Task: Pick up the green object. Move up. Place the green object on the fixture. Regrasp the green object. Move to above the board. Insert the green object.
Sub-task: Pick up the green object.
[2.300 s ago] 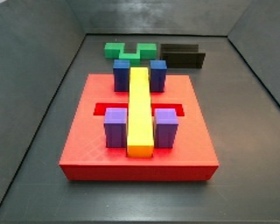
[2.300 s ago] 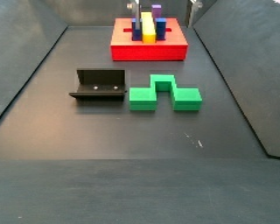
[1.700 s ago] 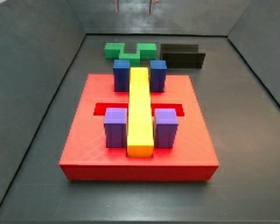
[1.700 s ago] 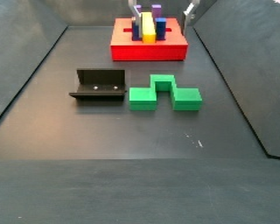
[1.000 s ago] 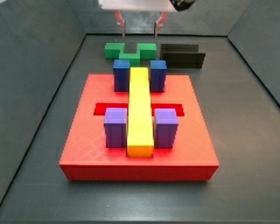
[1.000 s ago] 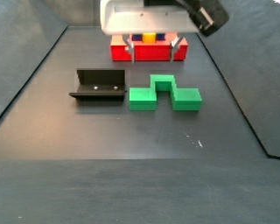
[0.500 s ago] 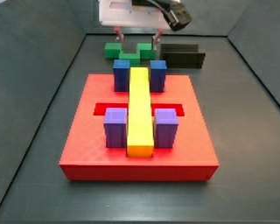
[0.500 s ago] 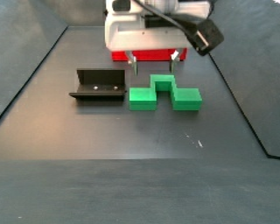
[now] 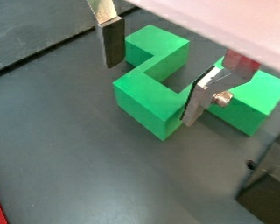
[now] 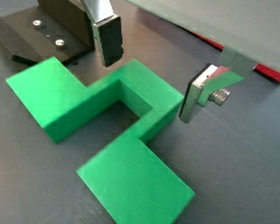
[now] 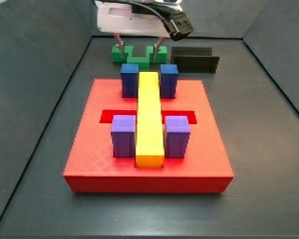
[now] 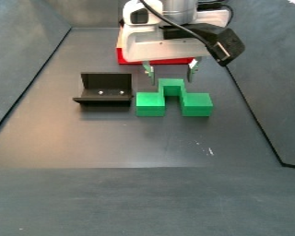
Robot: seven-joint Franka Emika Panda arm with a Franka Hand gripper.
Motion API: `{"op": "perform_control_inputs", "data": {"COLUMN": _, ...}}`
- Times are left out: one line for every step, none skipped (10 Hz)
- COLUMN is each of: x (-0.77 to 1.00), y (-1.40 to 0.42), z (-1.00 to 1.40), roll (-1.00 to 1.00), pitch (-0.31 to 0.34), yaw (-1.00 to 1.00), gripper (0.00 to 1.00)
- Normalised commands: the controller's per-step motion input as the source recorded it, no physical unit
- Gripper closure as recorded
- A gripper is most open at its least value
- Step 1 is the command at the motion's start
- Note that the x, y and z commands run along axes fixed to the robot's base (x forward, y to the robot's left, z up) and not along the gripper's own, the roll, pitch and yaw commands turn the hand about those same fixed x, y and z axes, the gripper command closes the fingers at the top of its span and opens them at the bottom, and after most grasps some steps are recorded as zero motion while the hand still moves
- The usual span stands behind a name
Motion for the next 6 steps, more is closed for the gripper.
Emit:
{"op": "perform_control_inputs", "data": {"x": -0.02, "y": 0.00, "z": -0.23, "roll": 0.00, "pitch": 0.000, "yaw": 0.00, "gripper": 0.00}}
{"op": "perform_control_inputs", "data": {"x": 0.00, "y": 0.00, "z": -0.29, "roll": 0.00, "pitch": 0.000, "yaw": 0.00, "gripper": 0.00}}
{"op": "perform_control_inputs", "data": {"x": 0.00, "y": 0.00, "z": -0.33, "roll": 0.01, "pitch": 0.000, "yaw": 0.00, "gripper": 0.00}}
{"op": "perform_control_inputs", "data": {"x": 0.00, "y": 0.00, "z": -0.26, "roll": 0.00, "pitch": 0.000, "yaw": 0.00, "gripper": 0.00}}
{"op": "perform_control_inputs", "data": {"x": 0.00, "y": 0.00, "z": -0.06, "roll": 0.00, "pitch": 0.000, "yaw": 0.00, "gripper": 0.00}}
{"op": "perform_control_inputs", "data": {"x": -0.05, "y": 0.00, "z": 0.00, "roll": 0.00, "pitch": -0.011, "yaw": 0.00, "gripper": 0.00}}
